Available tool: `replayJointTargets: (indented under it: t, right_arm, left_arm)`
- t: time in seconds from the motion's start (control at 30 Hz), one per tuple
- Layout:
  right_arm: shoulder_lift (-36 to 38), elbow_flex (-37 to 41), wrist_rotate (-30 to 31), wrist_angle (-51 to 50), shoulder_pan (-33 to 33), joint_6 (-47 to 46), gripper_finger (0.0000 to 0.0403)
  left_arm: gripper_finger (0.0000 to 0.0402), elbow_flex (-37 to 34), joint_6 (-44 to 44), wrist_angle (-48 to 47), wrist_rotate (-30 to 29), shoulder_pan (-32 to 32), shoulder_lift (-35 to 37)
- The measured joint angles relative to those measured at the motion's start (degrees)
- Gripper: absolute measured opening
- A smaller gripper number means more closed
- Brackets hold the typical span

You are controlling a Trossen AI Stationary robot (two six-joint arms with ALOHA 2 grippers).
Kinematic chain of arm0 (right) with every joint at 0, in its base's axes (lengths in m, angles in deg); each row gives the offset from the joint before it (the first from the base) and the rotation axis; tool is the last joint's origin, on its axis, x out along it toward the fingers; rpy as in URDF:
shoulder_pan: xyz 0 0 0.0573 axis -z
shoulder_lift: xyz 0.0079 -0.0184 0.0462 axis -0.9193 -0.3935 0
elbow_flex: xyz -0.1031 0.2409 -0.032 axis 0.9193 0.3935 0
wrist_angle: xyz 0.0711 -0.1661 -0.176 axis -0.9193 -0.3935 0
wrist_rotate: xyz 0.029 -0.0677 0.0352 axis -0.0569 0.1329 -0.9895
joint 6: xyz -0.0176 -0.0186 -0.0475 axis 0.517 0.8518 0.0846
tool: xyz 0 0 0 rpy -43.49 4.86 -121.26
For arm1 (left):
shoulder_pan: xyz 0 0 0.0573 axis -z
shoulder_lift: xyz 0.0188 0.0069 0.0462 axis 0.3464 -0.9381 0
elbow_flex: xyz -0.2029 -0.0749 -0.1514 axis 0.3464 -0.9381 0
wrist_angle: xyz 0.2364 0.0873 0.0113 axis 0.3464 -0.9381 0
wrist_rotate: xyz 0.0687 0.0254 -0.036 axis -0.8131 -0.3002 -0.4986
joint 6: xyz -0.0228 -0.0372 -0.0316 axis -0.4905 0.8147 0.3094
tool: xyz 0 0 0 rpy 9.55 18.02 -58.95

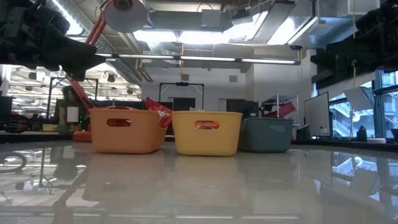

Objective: Sort candy
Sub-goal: Return to Home Position

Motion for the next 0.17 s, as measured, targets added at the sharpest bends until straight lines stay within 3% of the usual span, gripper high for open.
replayJointTargets:
  t: [0.17]
  right_arm:
    - [0.00, 0.00, 0.01, -0.02, 0.00, 0.00, 0.0264]
  left_arm:
    - [0.0166, 0.00, 0.00, 0.00, 0.00, 0.02, 0.00]
